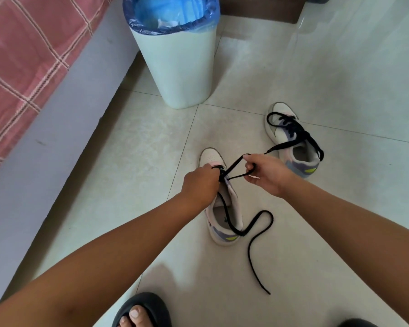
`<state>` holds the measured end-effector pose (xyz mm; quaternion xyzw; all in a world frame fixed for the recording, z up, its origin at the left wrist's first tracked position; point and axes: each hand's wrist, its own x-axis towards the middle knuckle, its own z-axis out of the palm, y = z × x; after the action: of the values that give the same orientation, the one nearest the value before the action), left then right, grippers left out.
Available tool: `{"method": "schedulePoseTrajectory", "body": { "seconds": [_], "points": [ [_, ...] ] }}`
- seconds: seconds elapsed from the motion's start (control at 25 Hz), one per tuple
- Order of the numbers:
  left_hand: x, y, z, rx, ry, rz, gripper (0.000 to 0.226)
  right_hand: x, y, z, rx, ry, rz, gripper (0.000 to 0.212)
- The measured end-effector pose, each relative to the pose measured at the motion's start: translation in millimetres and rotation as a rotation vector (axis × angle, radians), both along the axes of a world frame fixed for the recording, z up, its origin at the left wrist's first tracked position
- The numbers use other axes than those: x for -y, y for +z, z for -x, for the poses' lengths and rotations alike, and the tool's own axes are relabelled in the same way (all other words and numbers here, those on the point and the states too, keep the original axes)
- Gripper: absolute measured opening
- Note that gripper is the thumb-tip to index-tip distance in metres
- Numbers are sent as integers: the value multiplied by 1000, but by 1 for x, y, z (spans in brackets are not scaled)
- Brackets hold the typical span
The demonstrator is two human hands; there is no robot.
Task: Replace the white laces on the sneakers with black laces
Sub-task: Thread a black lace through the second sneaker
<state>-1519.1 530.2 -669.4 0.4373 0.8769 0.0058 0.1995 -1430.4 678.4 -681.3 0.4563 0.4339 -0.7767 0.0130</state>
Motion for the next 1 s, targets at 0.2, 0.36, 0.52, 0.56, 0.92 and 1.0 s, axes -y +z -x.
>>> {"method": "schedulePoseTrajectory", "body": {
  "seconds": [0.2, 0.36, 0.52, 0.56, 0.92, 1.0],
  "points": [
    [12, 3, -11, -45, -10, -31, 21, -2, 0, -4, 168, 75, -331, 4],
    [15, 8, -14, 374, 380, -71, 28, 19, 5, -10, 232, 201, -299, 40],
    [12, 9, -3, 588, 546, 60, 46, 57, 10, -16, 249, 721, -845, 44],
    [13, 8, 0, 618, 503, 71, 43, 62, 10, -15, 239, 818, -972, 39],
    [59, 40, -12, 703, 233, -176, 39, 65, 6, -10, 286, 477, -862, 27],
    [73, 56, -18, 692, 113, -129, 39, 64, 7, -9, 293, 476, -862, 27]
  ]
}}
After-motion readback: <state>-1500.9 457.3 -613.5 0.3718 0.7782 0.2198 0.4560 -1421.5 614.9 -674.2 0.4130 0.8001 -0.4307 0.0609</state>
